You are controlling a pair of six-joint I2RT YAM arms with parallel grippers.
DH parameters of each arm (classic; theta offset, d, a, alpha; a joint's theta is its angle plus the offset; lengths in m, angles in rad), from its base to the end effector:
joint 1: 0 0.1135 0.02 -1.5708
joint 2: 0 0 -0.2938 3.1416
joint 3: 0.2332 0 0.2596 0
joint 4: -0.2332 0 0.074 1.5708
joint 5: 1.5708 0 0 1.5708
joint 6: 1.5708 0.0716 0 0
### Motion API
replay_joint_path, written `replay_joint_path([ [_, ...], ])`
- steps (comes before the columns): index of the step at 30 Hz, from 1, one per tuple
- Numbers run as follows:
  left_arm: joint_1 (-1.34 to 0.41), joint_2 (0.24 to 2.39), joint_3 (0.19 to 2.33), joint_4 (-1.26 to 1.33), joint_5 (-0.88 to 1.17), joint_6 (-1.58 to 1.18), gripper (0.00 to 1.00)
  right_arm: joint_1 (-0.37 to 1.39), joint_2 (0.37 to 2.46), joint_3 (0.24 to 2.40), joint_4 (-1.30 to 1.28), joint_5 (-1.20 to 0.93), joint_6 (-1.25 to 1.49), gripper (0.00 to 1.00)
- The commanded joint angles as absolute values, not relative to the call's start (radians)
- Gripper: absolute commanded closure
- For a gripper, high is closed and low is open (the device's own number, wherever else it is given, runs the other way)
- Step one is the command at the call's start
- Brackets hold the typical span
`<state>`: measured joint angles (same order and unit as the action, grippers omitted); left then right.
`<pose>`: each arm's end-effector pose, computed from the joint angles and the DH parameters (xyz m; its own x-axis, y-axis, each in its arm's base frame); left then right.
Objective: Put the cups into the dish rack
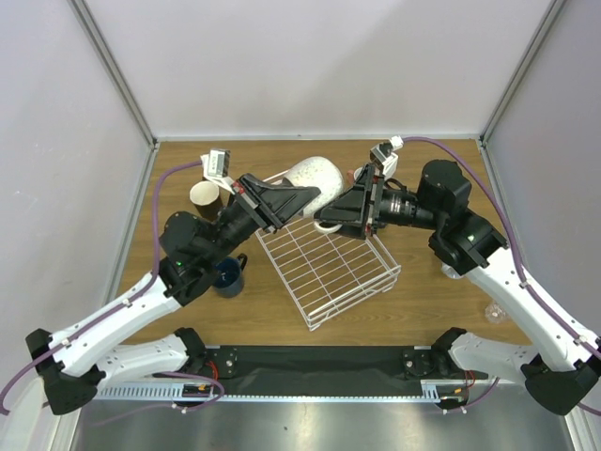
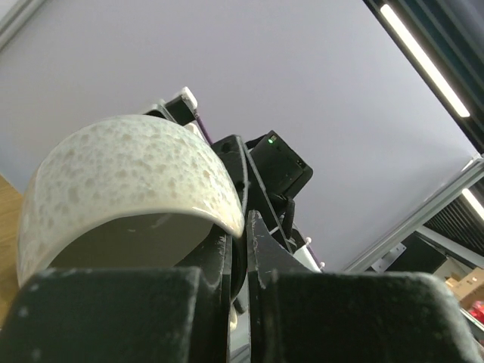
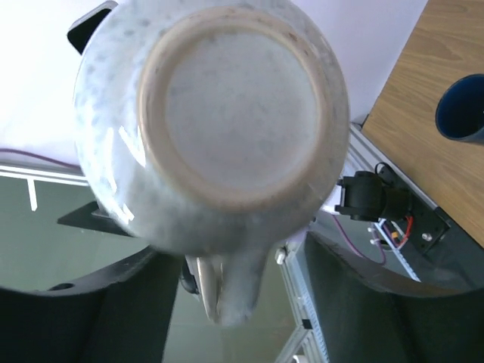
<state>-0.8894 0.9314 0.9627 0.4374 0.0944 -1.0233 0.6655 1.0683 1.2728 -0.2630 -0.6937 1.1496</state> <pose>0.1364 -0.1789 0.4828 -0.5573 -0.6623 -0.5008 0.6730 -0.0071 -0.7396 0.1625 0.1857 0.4735 -0.9103 0.1775 -0.3740 -0.3574 0.1191 0.9263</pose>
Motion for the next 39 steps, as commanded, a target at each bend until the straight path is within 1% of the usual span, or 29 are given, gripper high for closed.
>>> replay_joint_path([
  [1,-0.884,0.939,0.999,0.634,0.130,-1.051,1.00,0.686,1.071,1.266,-0.141,-0.658,1.210,0.31],
  [2,-0.885,0.939,0.988,0.643,0.130,-1.055,1.00,0.689,1.074,1.269,-0.129,-0.652,1.216,0.34],
  [5,-0.884,0.933,0.973,0.644,0.123,-1.065,1.00,0.696,1.086,1.270,-0.120,-0.632,1.229,0.50],
  [6,-0.885,0.930,0.971,0.638,0.126,-1.060,1.00,0.696,1.092,1.272,-0.121,-0.623,1.230,0.60],
  [7,-0.885,0.922,0.968,0.632,0.127,-1.055,1.00,0.696,1.094,1.270,-0.132,-0.617,1.227,0.66],
  [8,-0.885,0.916,0.960,0.614,0.126,-1.054,1.00,0.698,1.097,1.270,-0.138,-0.614,1.224,0.75],
  [9,-0.885,0.907,0.954,0.601,0.124,-1.049,1.00,0.696,1.101,1.273,-0.147,-0.606,1.218,0.96],
  [10,-0.885,0.887,0.951,0.580,0.120,-1.045,1.00,0.698,1.117,1.279,-0.181,-0.606,1.212,1.00],
  [11,-0.882,0.874,0.947,0.553,0.112,-1.040,0.95,0.698,1.124,1.287,-0.204,-0.598,1.186,1.00],
  [12,-0.881,0.858,0.948,0.447,0.098,-1.039,0.81,0.698,1.135,1.292,-0.221,-0.592,1.168,1.00],
  [13,-0.870,0.841,0.950,0.390,0.059,-1.035,0.45,0.696,1.152,1.308,-0.268,-0.580,1.149,1.00],
  [14,-0.868,0.794,0.946,0.335,0.028,-1.019,0.28,0.695,1.158,1.313,-0.287,-0.559,1.108,1.00],
  [15,-0.865,0.767,0.945,0.211,0.003,-1.005,0.15,0.692,1.166,1.318,-0.307,-0.530,1.089,1.00],
  [16,-0.859,0.744,0.943,0.162,-0.033,-0.990,0.01,0.689,1.172,1.321,-0.351,-0.511,1.068,1.00],
  [18,-0.844,0.669,0.946,0.056,-0.101,-0.934,0.00,0.674,1.198,1.325,-0.386,-0.477,1.002,1.00],
  [19,-0.839,0.646,0.956,-0.074,-0.132,-0.911,0.00,0.669,1.212,1.330,-0.429,-0.441,0.977,1.00],
  [21,-0.841,0.609,1.014,-0.214,-0.227,-0.855,0.00,0.664,1.264,1.359,-0.480,-0.376,0.867,1.00],
  [22,-0.839,0.604,1.037,-0.374,-0.257,-0.839,0.00,0.666,1.287,1.376,-0.529,-0.303,0.832,1.00],
  [24,-0.839,0.617,1.116,-0.541,-0.366,-0.836,0.00,0.670,1.360,1.420,-0.558,-0.209,0.749,1.00],
  [25,-0.841,0.627,1.141,-0.610,-0.391,-0.833,0.00,0.686,1.386,1.439,-0.587,-0.159,0.662,1.00],
  [26,-0.839,0.643,1.194,-0.744,-0.420,-0.827,0.00,0.690,1.419,1.457,-0.600,-0.035,0.625,1.00],
  [30,-0.841,0.721,1.297,-0.995,-0.521,-0.836,0.01,0.712,1.546,1.519,-0.555,0.170,0.447,1.00],
  [34,-0.838,0.776,1.336,-1.100,-0.618,-0.818,0.03,0.712,1.744,1.668,-0.577,0.256,0.331,1.00],
  [39,-0.835,0.827,1.371,-1.101,-0.657,-0.710,0.04,0.710,1.879,1.781,-0.578,0.295,0.288,1.00],
])
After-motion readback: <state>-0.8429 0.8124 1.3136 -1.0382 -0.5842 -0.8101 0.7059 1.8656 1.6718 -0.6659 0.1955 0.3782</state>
